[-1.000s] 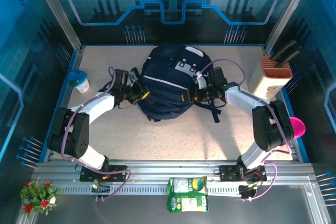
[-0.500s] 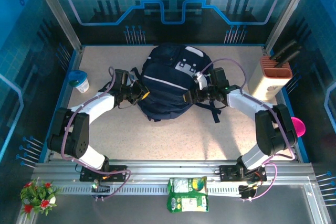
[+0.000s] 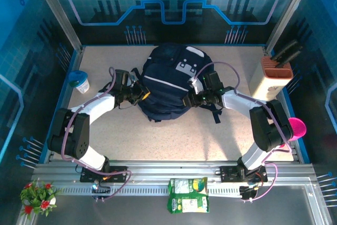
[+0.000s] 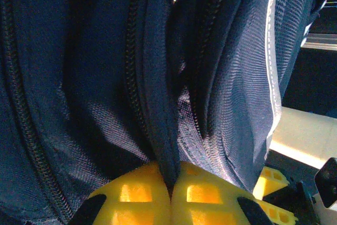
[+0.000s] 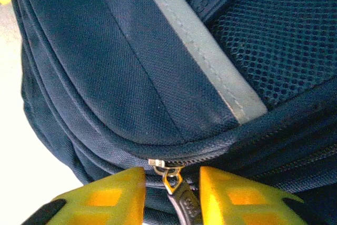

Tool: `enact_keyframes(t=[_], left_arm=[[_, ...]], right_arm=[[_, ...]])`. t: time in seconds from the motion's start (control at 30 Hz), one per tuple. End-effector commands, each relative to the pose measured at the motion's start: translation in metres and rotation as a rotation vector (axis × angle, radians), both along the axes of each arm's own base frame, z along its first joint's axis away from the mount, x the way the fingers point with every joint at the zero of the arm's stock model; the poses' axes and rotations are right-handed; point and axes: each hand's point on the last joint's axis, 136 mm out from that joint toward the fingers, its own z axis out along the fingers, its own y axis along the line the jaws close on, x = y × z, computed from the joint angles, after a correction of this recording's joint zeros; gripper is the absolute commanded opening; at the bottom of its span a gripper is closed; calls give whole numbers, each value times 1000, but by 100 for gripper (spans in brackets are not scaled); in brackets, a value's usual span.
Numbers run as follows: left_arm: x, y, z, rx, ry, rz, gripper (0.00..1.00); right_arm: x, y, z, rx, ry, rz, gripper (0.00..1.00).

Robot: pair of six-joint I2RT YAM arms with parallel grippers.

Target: Pack books, pencil case, and school supplies into a backpack

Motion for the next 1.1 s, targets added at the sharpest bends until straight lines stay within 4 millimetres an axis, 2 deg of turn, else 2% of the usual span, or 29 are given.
enact_keyframes(t=[0.0, 0.13, 0.23, 0.37, 0.5, 0.63, 0.73, 0.9, 1.03, 1.07], left_arm=[[14, -8, 25, -59, -79, -23, 0], [13, -12, 24, -65, -77, -29, 0], [11, -20, 22, -62, -71, -37, 0], [10, -39, 17, -41, -64, -50, 0], [8, -65, 9, -28, -44, -43, 0], [8, -77, 3, -21, -38, -11, 0], [7, -73, 1, 1, -37, 11, 5], [-8, -52, 1, 139, -39, 8, 35], [-24, -45, 7, 267, -58, -47, 50], [-27, -46, 10, 302, -69, -68, 52]], right_arm=[[-3, 1, -8, -66, 19, -4, 19], [-9, 4, -4, -95, 22, -30, 12], [-17, 16, 1, -78, 54, -50, 10], [-26, 40, 4, -75, 98, -94, 9], [-23, 60, 5, -25, 151, -172, 9], [-20, 67, 6, 21, 197, -223, 11], [-18, 56, 9, 16, 192, -280, 18], [-19, 20, 37, 84, 151, -388, 44], [-17, -12, 63, 144, 110, -477, 60], [-21, -24, 57, 137, 124, -507, 63]])
